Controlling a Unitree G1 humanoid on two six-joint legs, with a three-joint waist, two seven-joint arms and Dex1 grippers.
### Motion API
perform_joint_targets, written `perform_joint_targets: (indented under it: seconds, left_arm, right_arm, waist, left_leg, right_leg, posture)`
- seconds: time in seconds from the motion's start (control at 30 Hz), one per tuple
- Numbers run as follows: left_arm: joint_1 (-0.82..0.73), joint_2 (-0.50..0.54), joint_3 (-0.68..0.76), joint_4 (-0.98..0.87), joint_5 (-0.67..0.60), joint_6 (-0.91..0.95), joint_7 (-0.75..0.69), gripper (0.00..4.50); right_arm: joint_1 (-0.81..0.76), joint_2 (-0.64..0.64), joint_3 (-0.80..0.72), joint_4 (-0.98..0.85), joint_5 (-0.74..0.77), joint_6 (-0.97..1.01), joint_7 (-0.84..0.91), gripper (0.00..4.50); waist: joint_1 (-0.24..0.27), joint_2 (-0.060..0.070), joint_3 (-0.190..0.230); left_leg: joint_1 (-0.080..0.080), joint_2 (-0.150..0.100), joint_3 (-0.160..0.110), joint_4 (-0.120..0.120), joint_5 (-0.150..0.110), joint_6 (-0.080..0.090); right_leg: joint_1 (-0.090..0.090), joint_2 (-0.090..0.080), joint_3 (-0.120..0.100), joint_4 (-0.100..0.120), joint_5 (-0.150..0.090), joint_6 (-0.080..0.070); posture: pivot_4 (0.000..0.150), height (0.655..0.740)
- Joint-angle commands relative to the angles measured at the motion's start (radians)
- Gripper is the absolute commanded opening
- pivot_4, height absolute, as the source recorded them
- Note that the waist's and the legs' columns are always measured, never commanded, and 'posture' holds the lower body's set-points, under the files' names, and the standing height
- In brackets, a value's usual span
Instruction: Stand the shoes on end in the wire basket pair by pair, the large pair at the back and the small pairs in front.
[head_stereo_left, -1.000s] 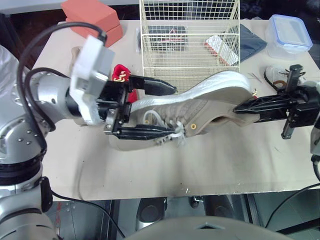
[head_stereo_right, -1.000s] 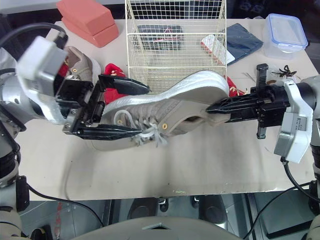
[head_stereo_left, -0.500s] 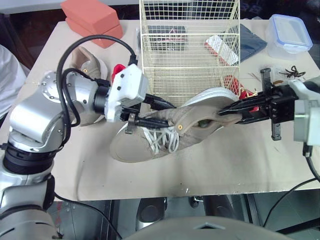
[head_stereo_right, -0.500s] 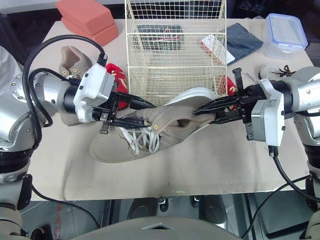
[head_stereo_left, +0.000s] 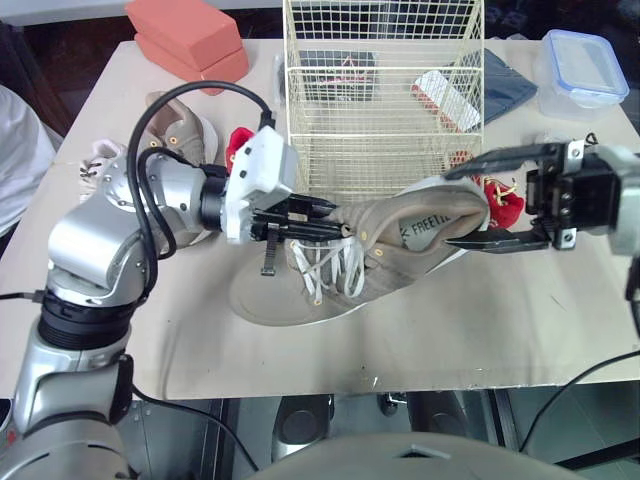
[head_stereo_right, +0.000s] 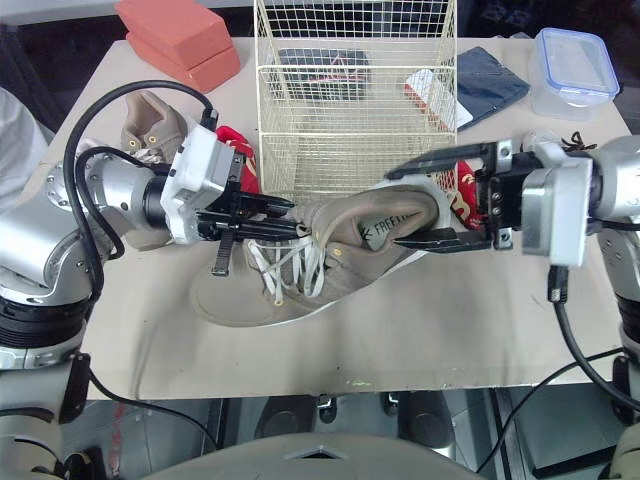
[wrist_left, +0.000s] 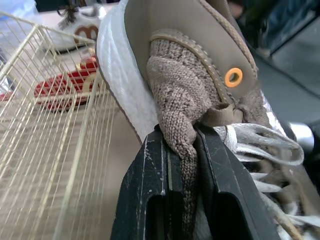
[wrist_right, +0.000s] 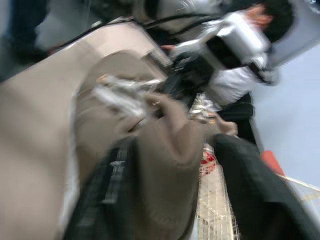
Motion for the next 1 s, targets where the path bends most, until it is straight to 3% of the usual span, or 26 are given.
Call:
perform_joint_targets:
  seconds: [0.03,0.17,0.43,0.63,0.83,1.0]
  left_arm:
    - [0.006,-0.056,0.123,-0.061,-0.078,-0.008,0.110,0.11]
    - [0.030,-0.107,0.179,-0.096,-0.124,-0.004,0.199,0.11]
    - [0.010,-0.288,0.165,-0.141,-0.075,-0.063,0.441,0.11]
    - [0.053,-0.385,0.169,-0.214,-0.151,-0.060,0.536,0.11]
    - [0.049,-0.436,0.104,-0.167,0.037,-0.196,0.587,0.11]
    - [0.068,-0.482,0.048,-0.104,0.204,-0.332,0.636,0.11]
  right_arm:
    - [0.082,-0.092,-0.131,-0.089,0.153,0.257,-0.126,4.44]
    - [0.181,-0.130,-0.237,-0.126,0.292,0.435,-0.215,4.44]
    - [0.204,-0.022,-0.310,-0.128,0.481,0.614,-0.515,4.44]
    - [0.223,0.017,-0.336,-0.194,0.603,0.673,-0.629,4.44]
    - [0.117,0.168,-0.250,-0.227,0.626,0.649,-0.879,4.44]
    - [0.049,0.268,-0.181,-0.212,0.544,0.631,-1.003,4.44]
  waist:
    - [0.001,0.000,0.000]
    - [-0.001,0.000,0.000]
    - [-0.001,-0.001,0.000]
    - [-0.001,-0.001,0.000]
    - [-0.002,-0.001,0.000]
    - [0.000,-0.001,0.000]
  left_leg:
    - [0.000,0.000,0.000,0.000,0.000,0.000]
    - [0.001,0.000,0.000,0.000,0.000,0.000]
    - [0.001,0.000,0.000,0.000,0.000,0.000]
    - [0.000,-0.001,0.000,-0.001,0.000,0.000]
    - [0.002,-0.002,0.000,0.000,0.000,0.000]
    - [0.001,-0.002,0.000,0.000,0.000,0.000]
  right_leg:
    - [0.000,-0.001,0.000,0.000,0.000,0.000]
    - [0.001,-0.002,0.000,0.000,0.000,0.000]
    - [0.001,0.000,0.001,0.000,-0.001,0.002]
    - [0.001,-0.001,0.001,-0.001,0.000,0.000]
    - [0.001,0.001,0.002,0.001,-0.001,0.004]
    - [0.001,0.002,0.002,0.001,0.001,0.000]
  posture:
    - [0.150,0.6860]
    - [0.150,0.6860]
    - [0.150,0.6860]
    - [0.150,0.6860]
    - [0.150,0.6860]
    - [0.150,0.6860]
